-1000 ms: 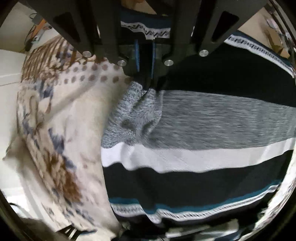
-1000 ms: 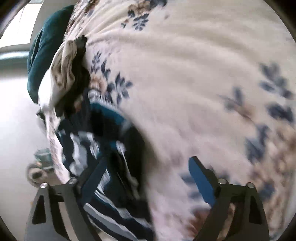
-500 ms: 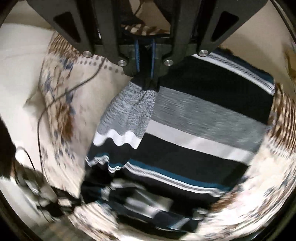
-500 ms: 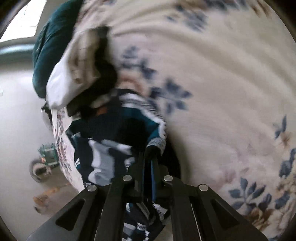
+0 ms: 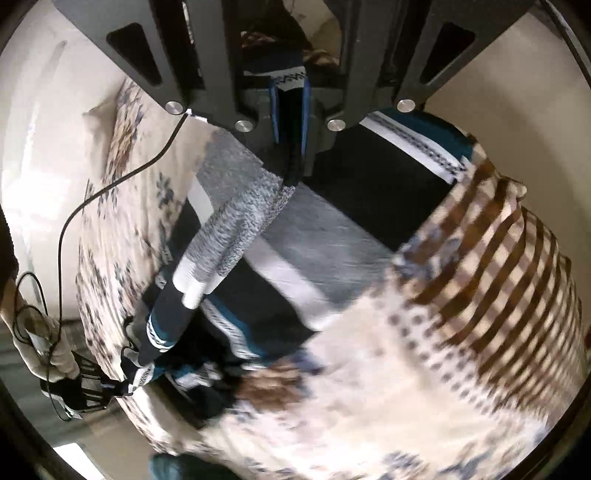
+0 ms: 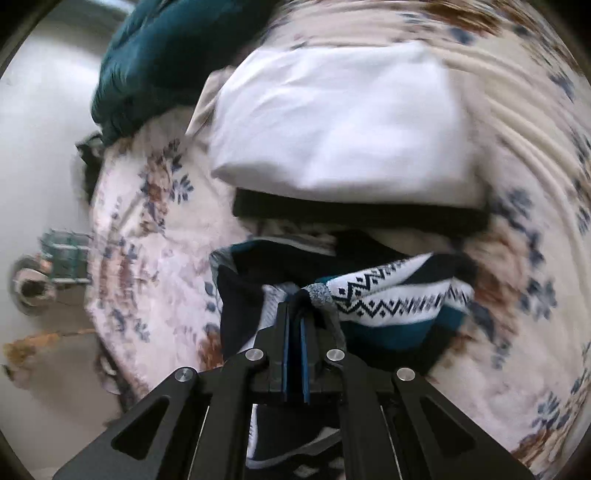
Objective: Fold small clothes
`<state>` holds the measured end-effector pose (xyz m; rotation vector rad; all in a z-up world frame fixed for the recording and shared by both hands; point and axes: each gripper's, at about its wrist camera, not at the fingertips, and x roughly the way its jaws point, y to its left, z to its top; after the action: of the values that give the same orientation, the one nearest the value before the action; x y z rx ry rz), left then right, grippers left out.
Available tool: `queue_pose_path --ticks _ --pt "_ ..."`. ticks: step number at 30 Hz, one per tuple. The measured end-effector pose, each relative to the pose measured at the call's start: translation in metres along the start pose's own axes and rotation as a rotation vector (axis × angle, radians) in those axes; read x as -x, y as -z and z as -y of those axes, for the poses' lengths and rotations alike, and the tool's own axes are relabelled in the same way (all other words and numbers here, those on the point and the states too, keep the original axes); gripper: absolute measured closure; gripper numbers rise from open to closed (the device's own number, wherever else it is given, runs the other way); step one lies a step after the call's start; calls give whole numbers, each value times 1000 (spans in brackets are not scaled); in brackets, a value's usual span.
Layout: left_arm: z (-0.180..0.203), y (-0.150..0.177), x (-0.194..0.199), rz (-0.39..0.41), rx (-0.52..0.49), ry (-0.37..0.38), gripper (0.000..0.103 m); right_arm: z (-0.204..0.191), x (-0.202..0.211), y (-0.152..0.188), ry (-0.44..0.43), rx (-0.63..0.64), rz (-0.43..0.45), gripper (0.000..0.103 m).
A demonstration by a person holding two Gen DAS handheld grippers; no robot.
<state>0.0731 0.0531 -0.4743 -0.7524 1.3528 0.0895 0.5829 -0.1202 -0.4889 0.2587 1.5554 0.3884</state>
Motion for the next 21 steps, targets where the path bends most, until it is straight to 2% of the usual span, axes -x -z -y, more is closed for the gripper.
queue_pose_path --ticks 2,6,8,10,11,12,13,14,16,19,21 --pt "-22 -8 -6 -13 26 11 96 -35 -34 -10 58 15 -27 98" --pt "-63 -24 -20 -52 57 40 95 -80 -92 -13 159 61 -52 98" --pt "-81 -31 -37 -117 52 63 88 -91 -119 -15 185 46 -90 98" --pt "-99 -33 -49 -177 47 73 79 -95 -141 -14 202 23 -136 92" --pt "-105 -34 -49 -195 52 106 79 -94 -143 -11 212 21 -131 82" --pt "-110 -34 -48 -207 56 127 79 -94 -142 -6 206 14 -123 63" --pt "-114 -34 -42 -214 51 132 78 -94 -138 1 188 5 -118 53" --pt "-116 -34 -37 -218 46 129 67 -94 -131 14 168 5 -113 42" --pt "-117 -35 -28 -224 28 82 46 -92 -107 55 136 47 -92 42" --pt "-113 -39 -18 -216 20 102 45 -79 -84 128 173 99 -89 42" --pt "-105 -43 -17 -211 9 92 45 -56 -80 194 193 78 -139 42"
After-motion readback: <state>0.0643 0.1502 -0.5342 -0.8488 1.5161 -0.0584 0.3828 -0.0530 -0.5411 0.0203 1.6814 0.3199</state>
